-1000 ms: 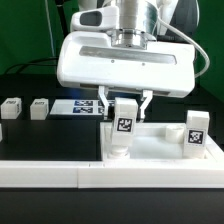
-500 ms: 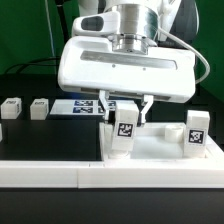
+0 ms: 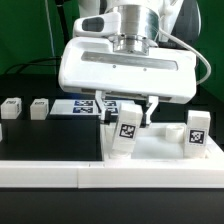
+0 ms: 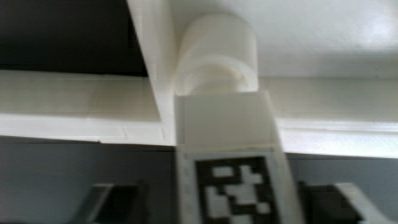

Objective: Assemble square table

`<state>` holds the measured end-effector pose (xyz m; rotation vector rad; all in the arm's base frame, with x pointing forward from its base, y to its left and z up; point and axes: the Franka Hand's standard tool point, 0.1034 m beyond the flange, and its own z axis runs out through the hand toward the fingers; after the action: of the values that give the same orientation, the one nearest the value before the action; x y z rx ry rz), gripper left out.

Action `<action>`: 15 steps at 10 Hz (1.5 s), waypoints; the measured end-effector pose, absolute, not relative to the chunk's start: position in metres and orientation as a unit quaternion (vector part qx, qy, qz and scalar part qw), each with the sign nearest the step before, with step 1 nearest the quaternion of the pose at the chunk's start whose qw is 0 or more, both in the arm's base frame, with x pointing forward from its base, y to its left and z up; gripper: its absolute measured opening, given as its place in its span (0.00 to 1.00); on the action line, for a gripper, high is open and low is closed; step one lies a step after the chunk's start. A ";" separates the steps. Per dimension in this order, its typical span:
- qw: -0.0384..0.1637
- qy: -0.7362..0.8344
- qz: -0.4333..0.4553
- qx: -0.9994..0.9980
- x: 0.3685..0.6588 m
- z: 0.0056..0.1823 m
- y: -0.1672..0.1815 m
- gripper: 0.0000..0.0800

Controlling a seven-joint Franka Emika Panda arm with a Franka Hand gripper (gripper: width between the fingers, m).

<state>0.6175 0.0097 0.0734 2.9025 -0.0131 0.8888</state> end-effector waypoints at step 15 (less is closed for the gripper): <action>0.011 -0.022 0.164 0.986 0.630 0.096 0.017 0.81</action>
Offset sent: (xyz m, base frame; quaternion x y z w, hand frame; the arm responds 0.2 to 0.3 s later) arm 0.0000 0.0000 0.0000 0.0000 0.0000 0.0000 1.0000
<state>0.6302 0.0169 0.0958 3.0768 -0.0684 0.5104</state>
